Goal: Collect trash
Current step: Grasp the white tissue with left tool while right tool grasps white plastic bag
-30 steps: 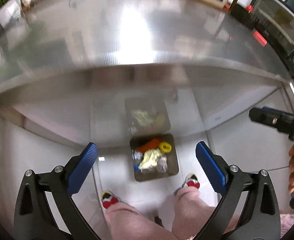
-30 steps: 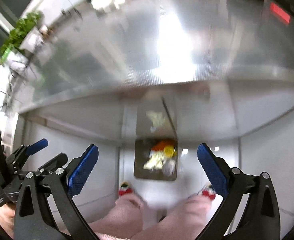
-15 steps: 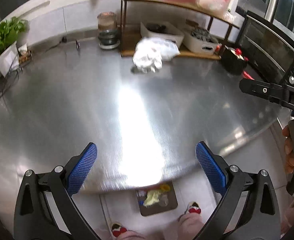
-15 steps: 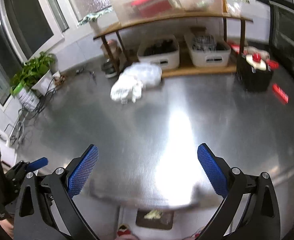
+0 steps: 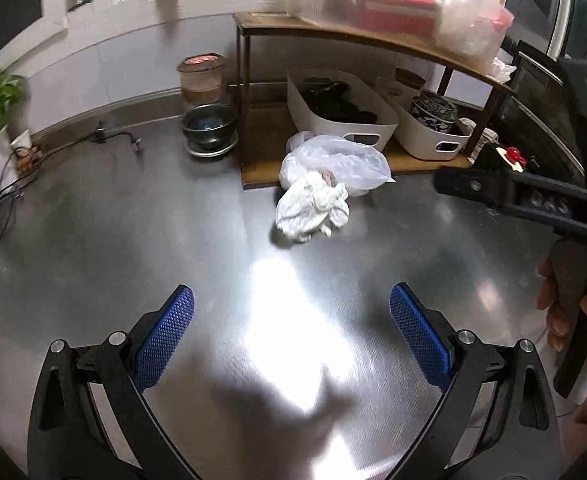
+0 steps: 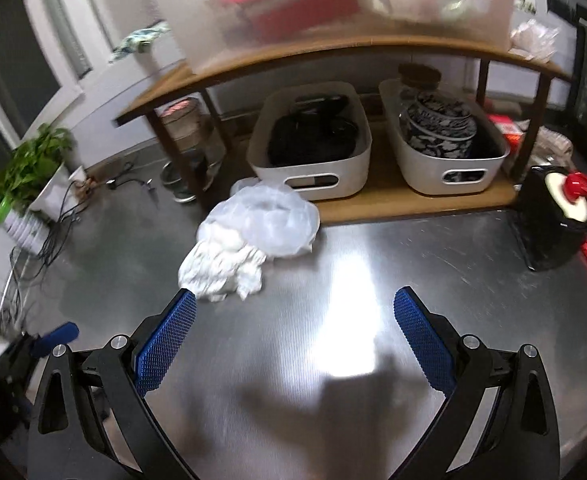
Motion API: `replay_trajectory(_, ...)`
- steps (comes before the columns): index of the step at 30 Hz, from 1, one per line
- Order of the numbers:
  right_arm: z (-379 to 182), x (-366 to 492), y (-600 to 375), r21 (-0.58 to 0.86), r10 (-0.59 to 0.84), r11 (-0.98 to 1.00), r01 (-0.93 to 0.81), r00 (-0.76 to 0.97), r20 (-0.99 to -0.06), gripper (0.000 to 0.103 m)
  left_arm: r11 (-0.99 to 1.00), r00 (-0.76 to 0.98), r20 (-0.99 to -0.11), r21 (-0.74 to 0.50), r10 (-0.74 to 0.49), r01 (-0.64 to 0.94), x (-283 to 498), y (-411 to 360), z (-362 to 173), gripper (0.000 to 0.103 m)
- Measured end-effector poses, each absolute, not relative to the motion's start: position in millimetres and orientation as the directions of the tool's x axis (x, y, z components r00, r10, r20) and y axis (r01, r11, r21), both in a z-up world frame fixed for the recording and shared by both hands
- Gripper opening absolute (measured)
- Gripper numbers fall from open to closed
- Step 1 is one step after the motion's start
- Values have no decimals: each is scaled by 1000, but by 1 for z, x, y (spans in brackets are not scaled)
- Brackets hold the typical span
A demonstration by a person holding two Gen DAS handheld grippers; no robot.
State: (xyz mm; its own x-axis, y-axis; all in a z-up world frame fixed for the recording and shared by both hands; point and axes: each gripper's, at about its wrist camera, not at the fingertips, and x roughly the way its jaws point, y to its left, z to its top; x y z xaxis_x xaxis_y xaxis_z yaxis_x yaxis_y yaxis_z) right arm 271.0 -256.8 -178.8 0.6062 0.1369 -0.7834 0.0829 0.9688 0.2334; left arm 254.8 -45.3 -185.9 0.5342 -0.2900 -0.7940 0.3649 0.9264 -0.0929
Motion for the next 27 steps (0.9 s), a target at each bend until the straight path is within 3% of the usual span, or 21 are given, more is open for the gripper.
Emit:
replay_trajectory(3, -190, 298, -260, 241, 141, 966, 94, 590, -795, 98, 921, 517, -802, -100, -298, 376, 279, -54, -199, 88)
replay_trajectory(7, -206, 329, -261, 299, 203, 951, 81, 569, -797, 89, 919, 502, -808, -117, -308, 376, 309, -63, -216, 78)
replay_trajectory(9, -217, 341, -261, 318, 221, 944, 88, 548, -807, 83, 916, 493, -813, -117, -311, 384, 322, -69, -226, 75)
replay_trajectory(14, -238, 361, -262, 337, 235, 935, 112, 518, -823, 80, 915, 461, -834, -120, -303, 385, 347, -81, -246, 73)
replay_trajectory(15, -241, 364, -261, 342, 240, 933, 112, 516, -823, 77, 914, 454, -837, -127, -307, 385, 349, -82, -249, 68)
replay_trajectory(17, -247, 368, -258, 350, 257, 931, 100, 500, -827, 59, 906, 434, -840, -146, -326, 397, 353, -86, -254, 54)
replay_trajectory(19, -252, 369, -255, 343, 262, 935, 86, 482, -836, 29, 898, 414, -846, -156, -336, 410, 352, -89, -258, 30)
replay_trajectory(21, -254, 367, -251, 329, 259, 942, 69, 474, -841, 17, 892, 402, -850, -156, -340, 425, 349, -92, -260, 14)
replay_trajectory(24, -249, 359, -253, 323, 254, 944, 65, 484, -838, 6, 889, 409, -846, -152, -343, 433, 341, -89, -257, 6)
replay_trajectory(27, -242, 349, -258, 308, 236, 949, 66, 500, -833, 4, 894, 423, -839, -151, -342, 422, 332, -80, -249, 3)
